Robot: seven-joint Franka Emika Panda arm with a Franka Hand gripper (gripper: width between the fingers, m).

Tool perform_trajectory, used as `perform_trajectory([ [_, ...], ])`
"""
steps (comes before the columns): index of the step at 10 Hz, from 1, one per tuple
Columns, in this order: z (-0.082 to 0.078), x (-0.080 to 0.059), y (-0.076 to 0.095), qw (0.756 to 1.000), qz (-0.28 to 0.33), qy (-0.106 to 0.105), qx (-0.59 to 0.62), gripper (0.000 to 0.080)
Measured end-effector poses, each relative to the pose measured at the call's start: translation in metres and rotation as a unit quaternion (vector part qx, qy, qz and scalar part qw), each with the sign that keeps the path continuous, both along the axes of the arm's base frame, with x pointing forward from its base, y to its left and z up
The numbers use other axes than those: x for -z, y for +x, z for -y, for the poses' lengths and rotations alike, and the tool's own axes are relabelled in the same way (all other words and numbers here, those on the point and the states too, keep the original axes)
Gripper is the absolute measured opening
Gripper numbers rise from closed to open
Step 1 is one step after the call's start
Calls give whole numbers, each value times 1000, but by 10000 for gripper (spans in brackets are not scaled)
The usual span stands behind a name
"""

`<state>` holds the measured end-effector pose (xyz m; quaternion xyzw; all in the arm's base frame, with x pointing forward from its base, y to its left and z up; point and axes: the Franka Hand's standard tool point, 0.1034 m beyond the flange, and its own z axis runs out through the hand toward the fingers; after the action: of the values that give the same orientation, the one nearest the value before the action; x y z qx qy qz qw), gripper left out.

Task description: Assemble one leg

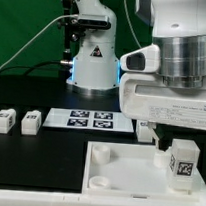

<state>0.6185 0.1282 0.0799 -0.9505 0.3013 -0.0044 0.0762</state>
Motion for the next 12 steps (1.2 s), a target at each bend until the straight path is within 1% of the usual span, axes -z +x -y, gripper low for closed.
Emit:
perform_trajectory([
  [1,0,1,0,999,5,-2,-39,649],
  [2,4,2,0,992,11,-13,-126,649],
  [3,6,1,3,983,18,-20,-183,649],
  [4,6,2,3,976,22,-21,-214,649],
  [6,6,2,3,979,21,-20,-204,649],
  [7,4,2,3,987,15,-14,-159,522],
  [8,2,2,2,995,7,-8,-102,363],
  [9,5,4,1,999,-2,-6,-53,303],
  [11,3,4,1,998,-19,6,66,299],
  [12,1,5,1,991,-28,9,128,297],
])
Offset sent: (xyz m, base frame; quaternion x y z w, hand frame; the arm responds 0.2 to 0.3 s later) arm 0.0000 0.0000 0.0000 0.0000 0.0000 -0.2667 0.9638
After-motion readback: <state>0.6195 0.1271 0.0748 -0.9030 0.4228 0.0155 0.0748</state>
